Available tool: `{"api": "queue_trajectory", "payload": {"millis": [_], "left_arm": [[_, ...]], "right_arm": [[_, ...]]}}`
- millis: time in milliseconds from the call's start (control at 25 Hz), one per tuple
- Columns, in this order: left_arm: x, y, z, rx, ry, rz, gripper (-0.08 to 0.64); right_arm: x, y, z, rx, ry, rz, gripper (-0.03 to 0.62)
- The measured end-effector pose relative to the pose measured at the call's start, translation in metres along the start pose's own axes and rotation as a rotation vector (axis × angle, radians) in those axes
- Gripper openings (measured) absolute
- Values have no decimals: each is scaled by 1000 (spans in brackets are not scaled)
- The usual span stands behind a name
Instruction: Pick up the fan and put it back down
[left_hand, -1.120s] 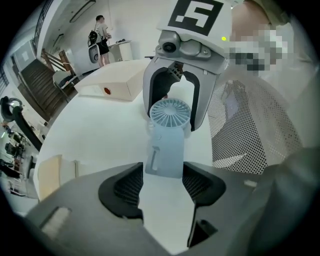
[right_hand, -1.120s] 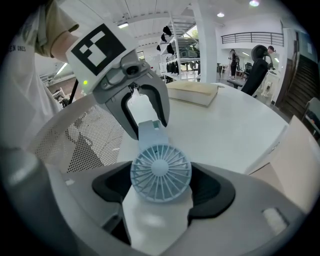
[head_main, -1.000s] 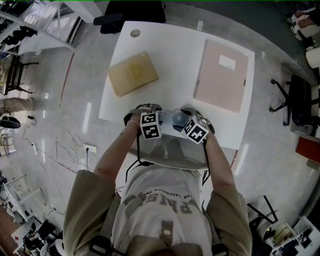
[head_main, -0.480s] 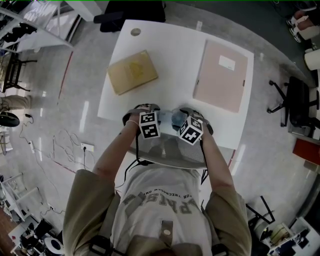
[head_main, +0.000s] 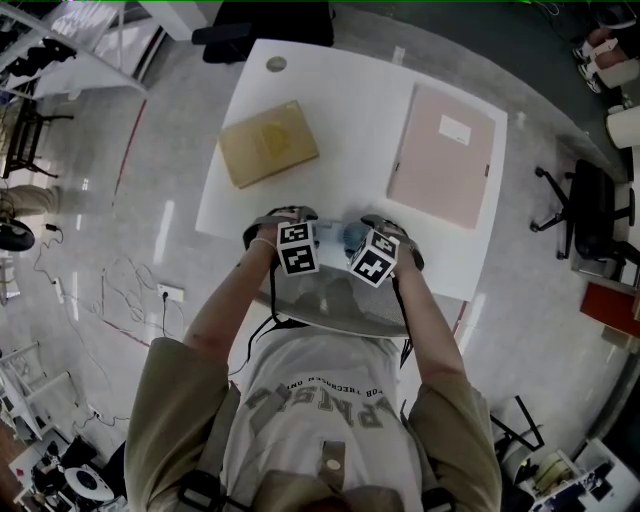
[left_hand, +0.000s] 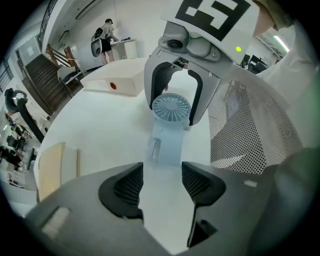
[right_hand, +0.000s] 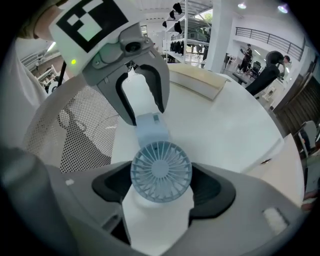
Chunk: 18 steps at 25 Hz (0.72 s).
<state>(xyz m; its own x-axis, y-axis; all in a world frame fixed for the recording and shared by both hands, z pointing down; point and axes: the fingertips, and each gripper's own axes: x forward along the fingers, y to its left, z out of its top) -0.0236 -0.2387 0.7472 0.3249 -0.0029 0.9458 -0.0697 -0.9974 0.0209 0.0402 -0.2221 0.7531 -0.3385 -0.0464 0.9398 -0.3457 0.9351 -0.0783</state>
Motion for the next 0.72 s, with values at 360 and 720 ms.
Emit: {"api": "queue_trajectory", "payload": {"millis": [360,720], "left_arm": [[-6,-2,-4,-25,-11,-2,249],[-9,-6,-17,-72,-15,-12,249]], "right_arm": [[-1,-2,1,5,-23,-14,348],[-2,-4,-3,24,-19,-16,351]]}}
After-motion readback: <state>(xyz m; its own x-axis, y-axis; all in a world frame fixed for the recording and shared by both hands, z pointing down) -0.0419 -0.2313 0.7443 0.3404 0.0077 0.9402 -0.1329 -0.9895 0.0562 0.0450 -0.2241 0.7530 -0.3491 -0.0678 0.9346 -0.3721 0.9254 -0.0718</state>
